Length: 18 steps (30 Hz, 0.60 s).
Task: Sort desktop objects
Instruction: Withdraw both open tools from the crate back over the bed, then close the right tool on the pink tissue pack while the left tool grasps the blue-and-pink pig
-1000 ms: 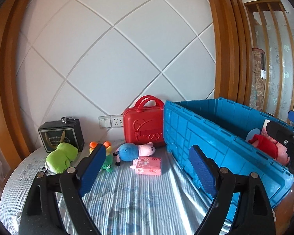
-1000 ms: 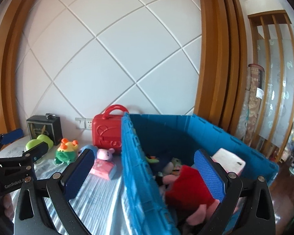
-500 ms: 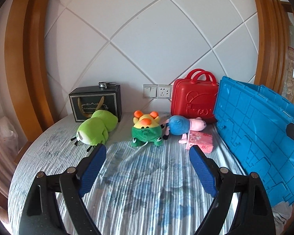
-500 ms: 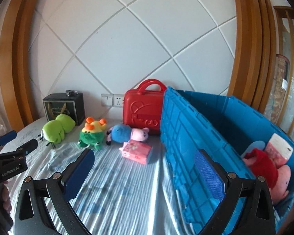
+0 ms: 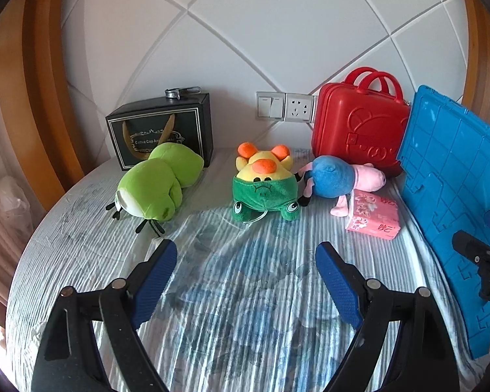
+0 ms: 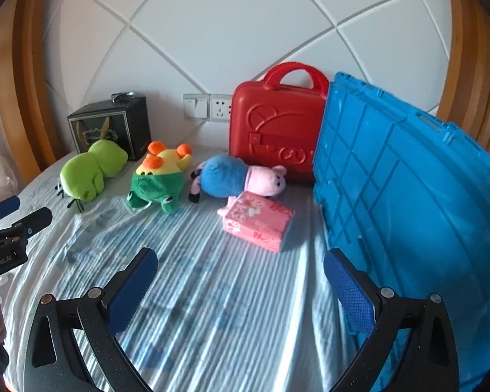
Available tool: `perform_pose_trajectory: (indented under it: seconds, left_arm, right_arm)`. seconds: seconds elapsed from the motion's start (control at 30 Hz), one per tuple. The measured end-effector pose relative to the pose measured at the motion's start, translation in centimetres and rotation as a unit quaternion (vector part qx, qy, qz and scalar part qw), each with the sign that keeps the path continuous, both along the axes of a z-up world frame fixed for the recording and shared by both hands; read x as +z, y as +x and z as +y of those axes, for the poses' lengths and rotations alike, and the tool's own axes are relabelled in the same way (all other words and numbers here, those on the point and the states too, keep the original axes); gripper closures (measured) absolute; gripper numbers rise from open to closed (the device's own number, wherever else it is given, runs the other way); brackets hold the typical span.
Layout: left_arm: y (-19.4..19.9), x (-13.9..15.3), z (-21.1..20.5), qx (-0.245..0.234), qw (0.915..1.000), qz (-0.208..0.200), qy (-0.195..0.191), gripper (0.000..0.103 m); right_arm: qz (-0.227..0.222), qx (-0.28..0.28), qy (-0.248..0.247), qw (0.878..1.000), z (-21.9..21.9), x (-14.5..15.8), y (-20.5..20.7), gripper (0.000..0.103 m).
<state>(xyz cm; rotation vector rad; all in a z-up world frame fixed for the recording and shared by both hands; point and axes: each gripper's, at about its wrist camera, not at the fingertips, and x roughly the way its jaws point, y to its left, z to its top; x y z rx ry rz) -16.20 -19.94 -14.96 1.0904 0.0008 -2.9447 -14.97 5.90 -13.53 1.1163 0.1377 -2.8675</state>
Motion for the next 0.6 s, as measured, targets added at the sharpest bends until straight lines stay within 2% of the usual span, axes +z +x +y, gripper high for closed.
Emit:
perform_pose_trajectory:
  seconds: [0.27, 0.47, 0.6]
  left_arm:
    - [-6.4, -5.3, 1.3, -0.010, 0.9987, -0.047, -0.017, 0.016]
    - [-9.4, -8.7, 2.3, -0.021, 0.9968, -0.073, -0.023, 0.016]
    - [-10.6, -10.4, 2.5, -0.023, 0.9956, -0.087, -0.026, 0.016]
  right_arm:
    - [-0.064, 0.008, 0.000, 0.998, 1.0, -7.5, -8.4, 0.000]
    - [-0.112, 0.008, -0.015, 0.994, 2.5, -13.2, -13.8, 0.000]
    - [-0.126, -0.007, -0.017, 0.992, 3.3, -15.6, -16.4, 0.000]
